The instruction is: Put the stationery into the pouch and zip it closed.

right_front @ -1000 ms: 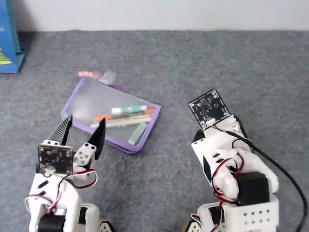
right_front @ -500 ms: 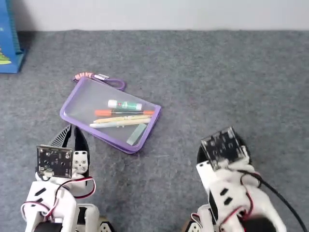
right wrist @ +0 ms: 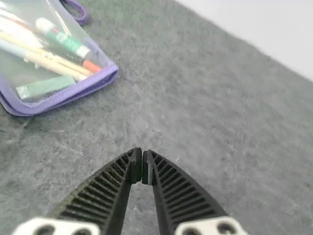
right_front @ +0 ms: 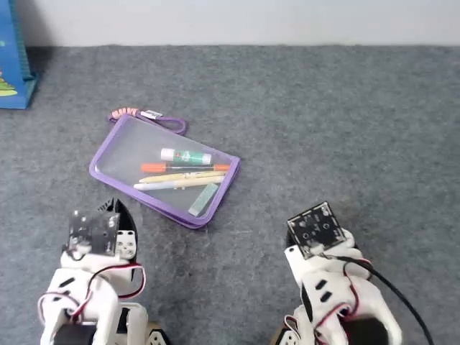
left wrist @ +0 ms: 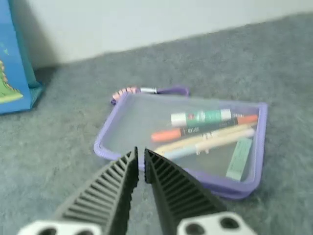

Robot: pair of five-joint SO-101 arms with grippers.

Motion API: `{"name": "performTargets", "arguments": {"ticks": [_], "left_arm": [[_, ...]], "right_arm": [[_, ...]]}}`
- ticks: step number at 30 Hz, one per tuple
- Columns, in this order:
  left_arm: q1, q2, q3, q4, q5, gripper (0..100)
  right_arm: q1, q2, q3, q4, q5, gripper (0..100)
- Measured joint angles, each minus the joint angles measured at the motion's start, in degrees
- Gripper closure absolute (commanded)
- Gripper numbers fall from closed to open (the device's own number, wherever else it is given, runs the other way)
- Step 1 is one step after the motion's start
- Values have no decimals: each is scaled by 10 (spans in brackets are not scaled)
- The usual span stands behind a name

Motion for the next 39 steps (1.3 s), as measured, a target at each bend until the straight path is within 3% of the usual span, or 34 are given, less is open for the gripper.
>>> {"name": "performTargets", "arguments": {"ticks": [5, 11, 13, 23, 32, 39], "left_arm": [[0, 0, 74, -1, -4, 981], [0, 0, 183, -69, -4, 982], [0, 0, 222, -95, -4, 982], [0, 0, 284, -135, -4, 982], [0, 0, 284, -108, -6, 982], [0, 0, 284, -55, -6, 982]], "right_arm": [[-1, -19, 95, -27, -16, 987], [1, -19, 164, -36, -178, 987], [2, -18, 181, -36, -198, 987], [133, -18, 270, -79, -209, 989], [142, -14, 302, -96, -209, 989], [152, -14, 302, -37, -210, 989]]}}
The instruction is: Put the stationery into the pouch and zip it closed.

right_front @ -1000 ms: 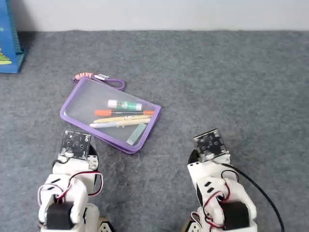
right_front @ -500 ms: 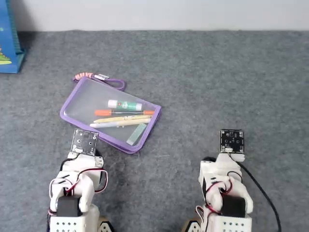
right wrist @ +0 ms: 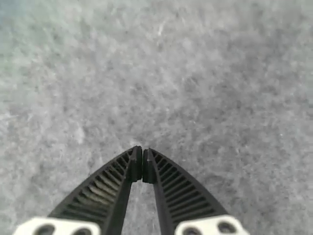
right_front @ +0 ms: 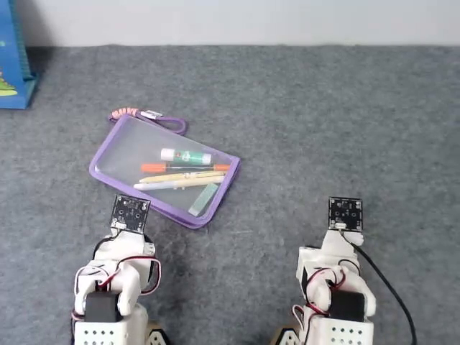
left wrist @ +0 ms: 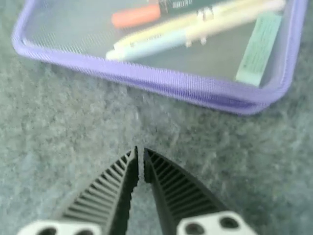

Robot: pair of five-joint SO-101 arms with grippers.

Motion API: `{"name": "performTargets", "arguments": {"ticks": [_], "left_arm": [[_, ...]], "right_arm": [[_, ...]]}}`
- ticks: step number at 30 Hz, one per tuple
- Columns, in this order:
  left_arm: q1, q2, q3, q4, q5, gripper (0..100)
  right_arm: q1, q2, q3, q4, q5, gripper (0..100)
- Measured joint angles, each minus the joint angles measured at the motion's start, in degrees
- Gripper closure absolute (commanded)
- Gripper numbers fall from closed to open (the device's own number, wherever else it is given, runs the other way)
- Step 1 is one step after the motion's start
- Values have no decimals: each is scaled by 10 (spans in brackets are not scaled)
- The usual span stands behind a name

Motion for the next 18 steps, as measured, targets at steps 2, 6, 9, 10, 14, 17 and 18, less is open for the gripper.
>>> {"name": "performTargets", "arguments": {"ticks": [2, 6, 9, 10, 14, 17, 18], "left_arm": [[0, 0, 0, 2, 0, 982], [0, 0, 0, 2, 0, 982], [0, 0, 0, 2, 0, 982], [0, 0, 0, 2, 0, 982], [0, 0, 0, 2, 0, 982], [0, 0, 0, 2, 0, 982], [0, 0, 0, 2, 0, 982]], "right_arm": [[4, 0, 0, 4, 0, 989], [1, 0, 0, 7, -1, 989], [1, 0, 0, 7, -3, 989], [1, 0, 0, 7, -3, 989], [1, 0, 0, 7, -3, 989], [1, 0, 0, 7, -3, 989], [1, 0, 0, 7, -3, 989]]}}
